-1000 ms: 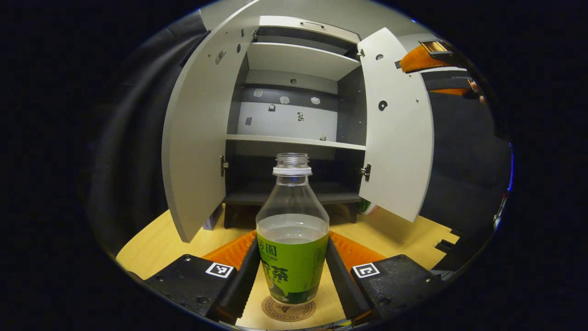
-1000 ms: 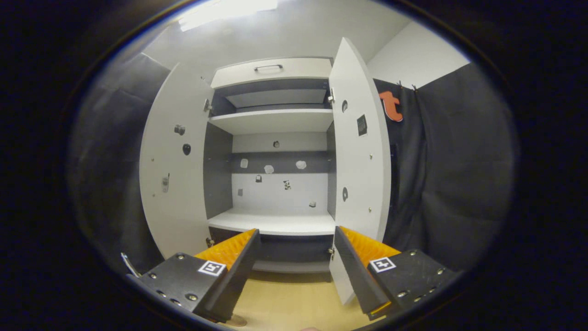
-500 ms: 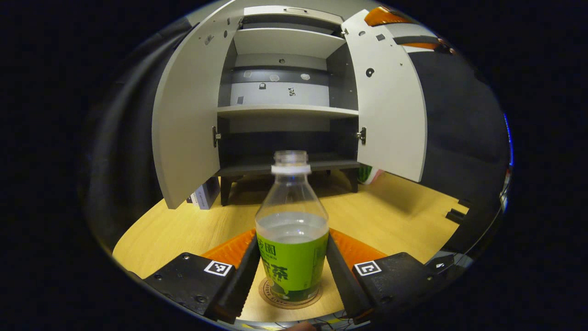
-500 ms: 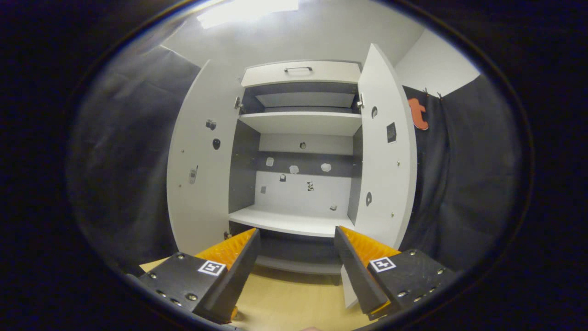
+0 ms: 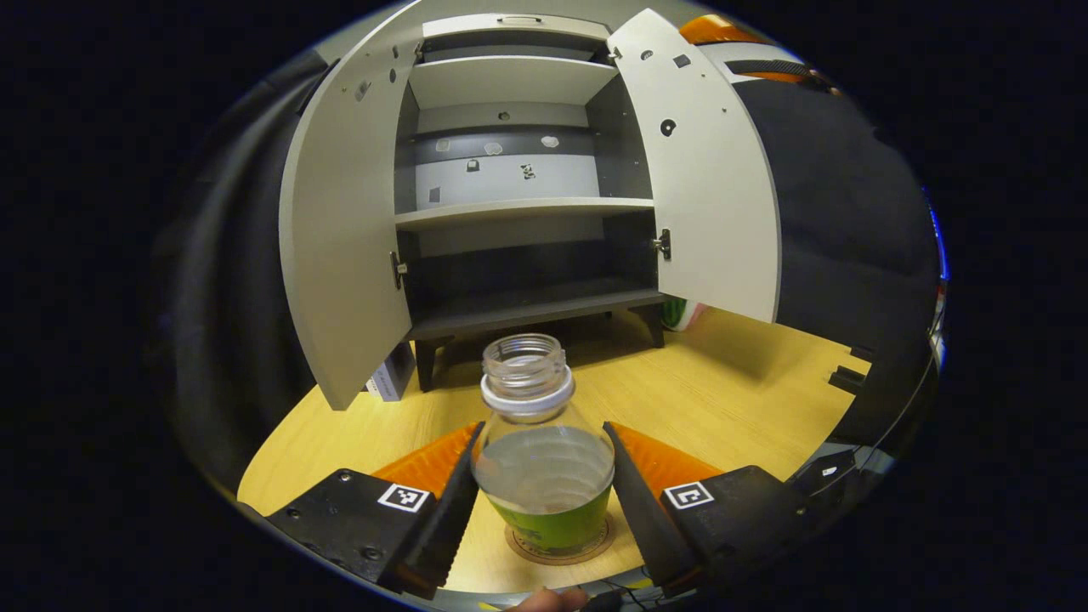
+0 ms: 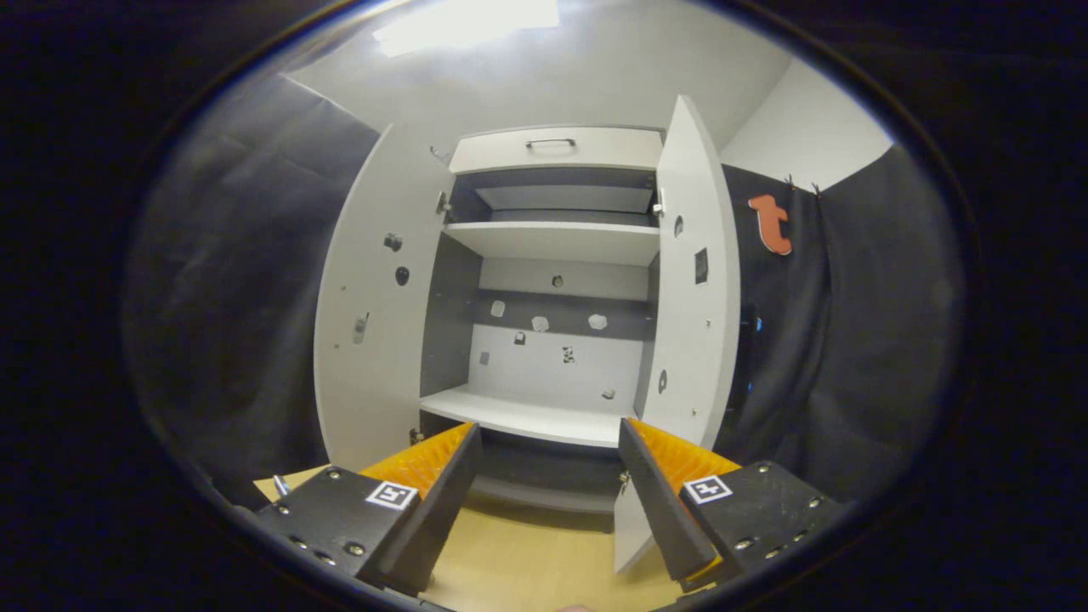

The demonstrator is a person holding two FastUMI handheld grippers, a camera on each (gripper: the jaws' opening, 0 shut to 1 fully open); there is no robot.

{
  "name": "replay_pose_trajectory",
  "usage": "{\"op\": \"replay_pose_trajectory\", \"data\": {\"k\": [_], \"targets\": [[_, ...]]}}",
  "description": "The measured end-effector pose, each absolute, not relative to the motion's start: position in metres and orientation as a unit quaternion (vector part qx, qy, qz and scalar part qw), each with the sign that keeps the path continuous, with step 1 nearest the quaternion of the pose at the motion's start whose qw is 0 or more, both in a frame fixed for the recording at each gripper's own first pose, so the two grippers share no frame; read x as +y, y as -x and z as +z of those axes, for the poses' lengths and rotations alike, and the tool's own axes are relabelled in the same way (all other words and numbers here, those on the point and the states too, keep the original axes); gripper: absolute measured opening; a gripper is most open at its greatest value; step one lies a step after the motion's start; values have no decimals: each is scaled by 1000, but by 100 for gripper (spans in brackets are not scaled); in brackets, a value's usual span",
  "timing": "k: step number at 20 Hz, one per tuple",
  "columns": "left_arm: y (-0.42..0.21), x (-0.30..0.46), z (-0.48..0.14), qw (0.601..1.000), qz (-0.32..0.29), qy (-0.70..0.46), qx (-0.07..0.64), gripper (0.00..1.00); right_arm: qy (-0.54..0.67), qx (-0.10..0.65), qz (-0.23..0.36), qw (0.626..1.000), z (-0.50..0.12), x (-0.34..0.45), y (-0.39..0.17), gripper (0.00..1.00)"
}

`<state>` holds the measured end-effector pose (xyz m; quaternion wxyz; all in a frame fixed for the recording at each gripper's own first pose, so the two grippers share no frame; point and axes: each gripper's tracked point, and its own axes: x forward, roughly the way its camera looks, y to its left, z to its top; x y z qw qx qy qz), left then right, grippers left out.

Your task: Grasp the bottle in the cabinet with the left hand and place it on the coaster, then close the right door with the right hand and the left door with the left hand.

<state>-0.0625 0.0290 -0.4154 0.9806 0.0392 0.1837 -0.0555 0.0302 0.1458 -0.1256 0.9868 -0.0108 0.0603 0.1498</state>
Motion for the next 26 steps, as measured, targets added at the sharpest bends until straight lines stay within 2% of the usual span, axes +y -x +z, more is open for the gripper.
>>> {"op": "replay_pose_trajectory", "data": {"k": [5,8,11,18,19,20,21,26], "targets": [[58,26,-355,986,-58,-41,150,86,8,52,127,990,-122,109,-21,100],[51,25,-316,989,-57,-41,130,87,15,52,109,993,-125,83,-17,98],[49,32,-275,992,-40,-48,109,98,13,50,89,995,-126,57,-16,98],[48,44,-176,996,-28,-17,82,98,27,39,30,998,-117,-19,-33,98],[46,47,-163,996,-30,-14,79,100,28,40,22,999,-116,-30,-36,93],[44,44,-151,996,-40,-11,81,98,34,41,12,999,-115,-44,-40,93],[44,44,-142,995,-45,-9,86,98,46,42,-2,998,-114,-59,-44,98],[42,76,-78,998,-27,4,56,98,74,45,-23,996,-110,-114,-69,98]]}}
